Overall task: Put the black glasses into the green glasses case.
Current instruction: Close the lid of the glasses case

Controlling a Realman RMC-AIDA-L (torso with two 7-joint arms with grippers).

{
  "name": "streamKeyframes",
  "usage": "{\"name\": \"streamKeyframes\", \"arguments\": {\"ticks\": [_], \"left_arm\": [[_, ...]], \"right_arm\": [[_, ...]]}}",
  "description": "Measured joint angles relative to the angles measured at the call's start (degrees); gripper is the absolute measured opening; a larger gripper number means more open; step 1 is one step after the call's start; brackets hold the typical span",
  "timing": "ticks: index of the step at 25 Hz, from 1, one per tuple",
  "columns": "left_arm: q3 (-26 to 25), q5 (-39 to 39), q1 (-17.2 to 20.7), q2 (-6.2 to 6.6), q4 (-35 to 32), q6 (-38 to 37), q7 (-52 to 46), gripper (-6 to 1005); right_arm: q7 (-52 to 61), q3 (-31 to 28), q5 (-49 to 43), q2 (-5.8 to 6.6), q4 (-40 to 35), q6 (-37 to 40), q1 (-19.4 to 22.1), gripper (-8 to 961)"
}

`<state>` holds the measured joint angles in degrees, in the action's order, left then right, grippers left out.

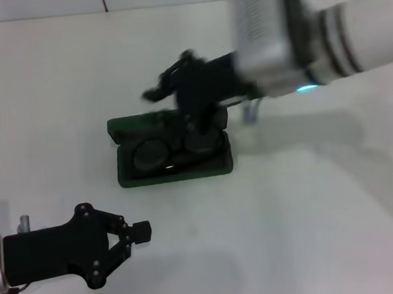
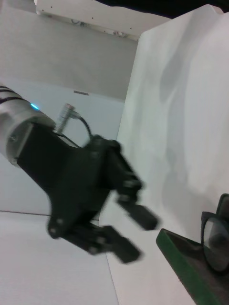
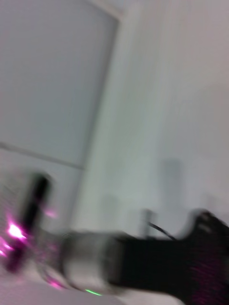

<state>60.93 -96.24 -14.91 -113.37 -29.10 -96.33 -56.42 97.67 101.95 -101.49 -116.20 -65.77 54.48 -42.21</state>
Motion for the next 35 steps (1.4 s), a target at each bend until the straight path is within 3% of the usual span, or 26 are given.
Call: {"name": "streamKeyframes", "arguments": {"ticks": [6, 8, 14, 18, 26, 35], "left_arm": [[0.0, -0.1, -1.1, -0.38, 0.3, 0.0, -0.1, 8], [0.0, -0.1, -1.3, -0.48, 0.3, 0.1, -0.1, 8], [0.0, -0.1, -2.0, -1.43, 0.4, 2.3, -0.6, 10], [-0.1, 0.0, -2.9, -2.0, 0.4, 5.6, -2.4, 12], [-2.5, 0.3, -4.7, -3.08, 0.4, 12.7, -6.1, 14], [-3.6, -0.1, -4.9, -4.19, 0.2, 16.5, -6.7, 17]], "right_arm": [[-4.4, -14.7, 8.6, 0.32, -0.2, 6.3, 10.7, 270], [-4.6, -16.1, 8.7, 0.34, 0.2, 6.9, 11.8, 271], [-13.4, -21.7, 9.9, 0.42, 4.0, 11.0, 19.4, 479], [-18.1, -23.7, 10.7, 0.57, 8.0, 13.2, 23.0, 523], [-24.1, -29.8, 10.9, 0.5, 15.8, 18.6, 24.8, 601], [-25.8, -30.4, 11.0, 0.61, 17.3, 18.2, 24.8, 603]]}}
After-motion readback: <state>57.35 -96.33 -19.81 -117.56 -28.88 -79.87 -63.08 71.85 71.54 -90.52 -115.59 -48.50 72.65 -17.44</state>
